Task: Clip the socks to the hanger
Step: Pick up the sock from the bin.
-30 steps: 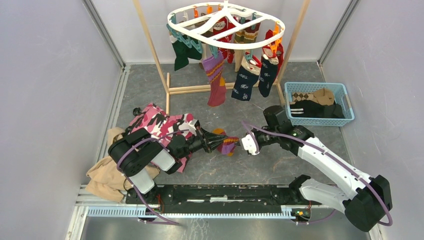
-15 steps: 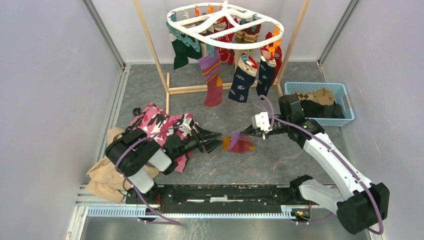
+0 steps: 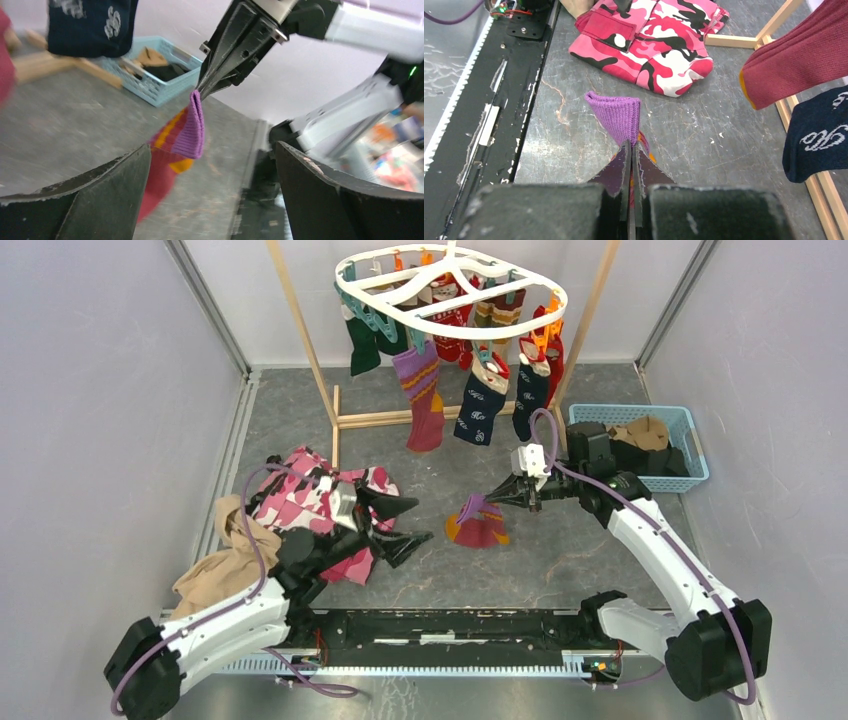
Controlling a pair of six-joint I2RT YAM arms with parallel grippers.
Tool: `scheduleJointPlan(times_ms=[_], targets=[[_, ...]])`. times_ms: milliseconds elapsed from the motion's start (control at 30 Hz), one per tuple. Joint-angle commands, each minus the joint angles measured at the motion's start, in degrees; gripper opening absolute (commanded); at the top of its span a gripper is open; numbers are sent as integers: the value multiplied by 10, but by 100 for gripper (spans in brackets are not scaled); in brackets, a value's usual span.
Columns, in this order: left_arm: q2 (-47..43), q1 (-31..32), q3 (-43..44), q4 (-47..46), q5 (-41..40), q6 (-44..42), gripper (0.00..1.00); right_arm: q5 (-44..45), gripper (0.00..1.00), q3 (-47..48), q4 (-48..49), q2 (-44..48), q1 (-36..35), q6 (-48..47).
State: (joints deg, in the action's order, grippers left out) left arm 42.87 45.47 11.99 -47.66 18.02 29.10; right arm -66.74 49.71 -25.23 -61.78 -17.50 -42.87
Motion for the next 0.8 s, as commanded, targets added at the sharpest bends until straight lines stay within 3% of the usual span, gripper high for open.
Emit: scheduleJointPlan(times_ms=[0,200,433,767], targets=[[-48,20,-66,-3,-18,-262,100,-39,0,24,37,-5,1,39],[25,49,-47,-50,4,-387,100,-67,0,40,55,-26,1,79],[165,58,-25,-181,3,-401,98,-74,0,57,55,-34,-1,89],[284,62,46,-302,-1,-376,76,-80,0,72,46,-49,-18,93]])
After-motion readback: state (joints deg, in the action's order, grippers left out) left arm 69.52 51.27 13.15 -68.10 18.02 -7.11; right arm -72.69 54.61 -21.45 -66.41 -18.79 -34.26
